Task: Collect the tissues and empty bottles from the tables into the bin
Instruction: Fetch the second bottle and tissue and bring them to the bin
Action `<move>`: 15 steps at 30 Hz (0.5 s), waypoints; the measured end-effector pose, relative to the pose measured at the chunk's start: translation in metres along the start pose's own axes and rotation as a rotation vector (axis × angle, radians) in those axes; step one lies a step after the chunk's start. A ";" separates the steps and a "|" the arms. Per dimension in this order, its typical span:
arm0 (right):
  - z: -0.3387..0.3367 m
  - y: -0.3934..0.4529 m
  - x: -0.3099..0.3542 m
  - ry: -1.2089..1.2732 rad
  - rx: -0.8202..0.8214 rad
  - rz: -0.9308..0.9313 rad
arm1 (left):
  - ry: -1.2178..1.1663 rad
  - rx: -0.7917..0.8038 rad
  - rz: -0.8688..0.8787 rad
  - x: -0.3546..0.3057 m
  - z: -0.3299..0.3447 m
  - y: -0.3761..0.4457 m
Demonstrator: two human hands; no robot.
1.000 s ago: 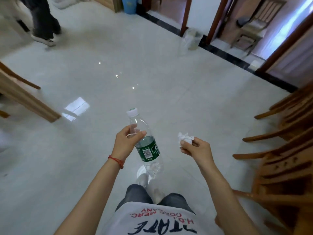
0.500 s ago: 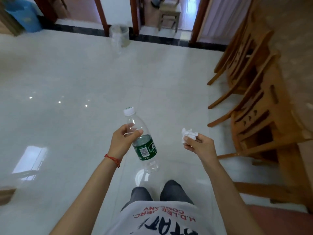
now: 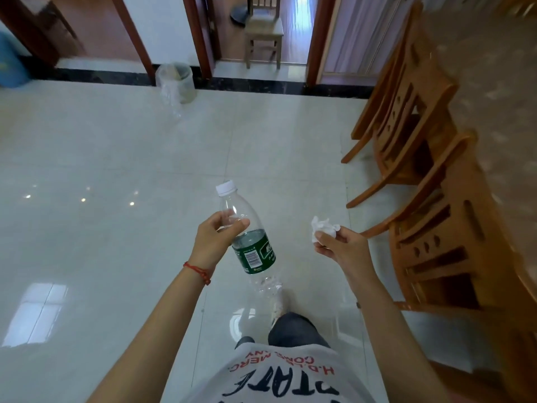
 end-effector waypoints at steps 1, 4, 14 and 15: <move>0.004 0.014 0.010 0.003 0.009 0.000 | -0.001 -0.002 0.003 -0.011 0.003 0.013; 0.013 0.056 0.043 0.006 0.009 -0.023 | -0.015 -0.010 0.035 -0.048 0.010 0.054; 0.055 0.184 0.100 -0.060 0.010 -0.017 | 0.014 -0.013 0.041 -0.118 0.015 0.187; 0.061 0.200 0.104 -0.056 0.002 -0.010 | 0.017 -0.011 0.040 -0.124 0.014 0.204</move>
Point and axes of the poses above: each hand's wrist, its own y-axis towards the middle knuckle, its own z-axis out of the palm, x = y × z, the point moved 8 cm from there along y, towards the middle knuckle, and after that the axes turned 14 degrees about y, right-handed, at the moved point
